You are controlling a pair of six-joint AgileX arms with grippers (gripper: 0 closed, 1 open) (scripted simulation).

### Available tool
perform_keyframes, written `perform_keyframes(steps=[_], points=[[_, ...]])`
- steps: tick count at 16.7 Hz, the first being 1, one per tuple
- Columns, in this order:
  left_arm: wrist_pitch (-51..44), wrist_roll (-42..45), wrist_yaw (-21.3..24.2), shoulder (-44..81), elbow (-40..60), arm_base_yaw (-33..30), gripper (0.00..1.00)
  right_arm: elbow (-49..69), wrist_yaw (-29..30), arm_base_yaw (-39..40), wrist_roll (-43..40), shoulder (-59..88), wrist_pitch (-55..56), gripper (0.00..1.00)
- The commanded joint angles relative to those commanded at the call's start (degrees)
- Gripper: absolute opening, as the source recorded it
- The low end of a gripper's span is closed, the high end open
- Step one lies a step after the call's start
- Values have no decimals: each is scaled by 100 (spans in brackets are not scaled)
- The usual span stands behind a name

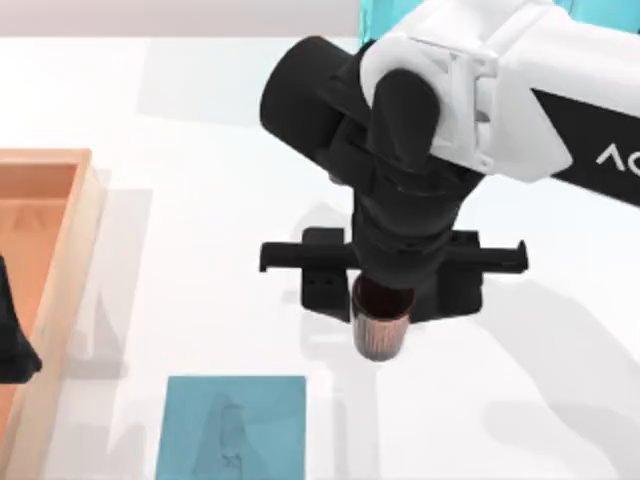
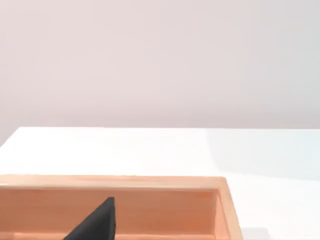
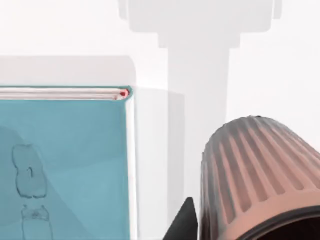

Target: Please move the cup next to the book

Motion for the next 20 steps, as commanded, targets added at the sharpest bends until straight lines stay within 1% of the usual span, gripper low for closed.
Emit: perform_keyframes(steps=[4, 12, 17, 20], points=[[0, 0, 0, 0, 0, 0, 100, -178, 11, -32, -4, 45, 190, 0], [0, 0, 0, 0, 0, 0, 100, -1095, -20, -24, -19, 215, 1332, 0], [0, 0, 0, 0, 0, 0, 100, -1168, -1, -24, -21, 230, 1398, 0], [0, 0, 0, 0, 0, 0, 100, -1168, -1, -24, -21, 230, 1398, 23]])
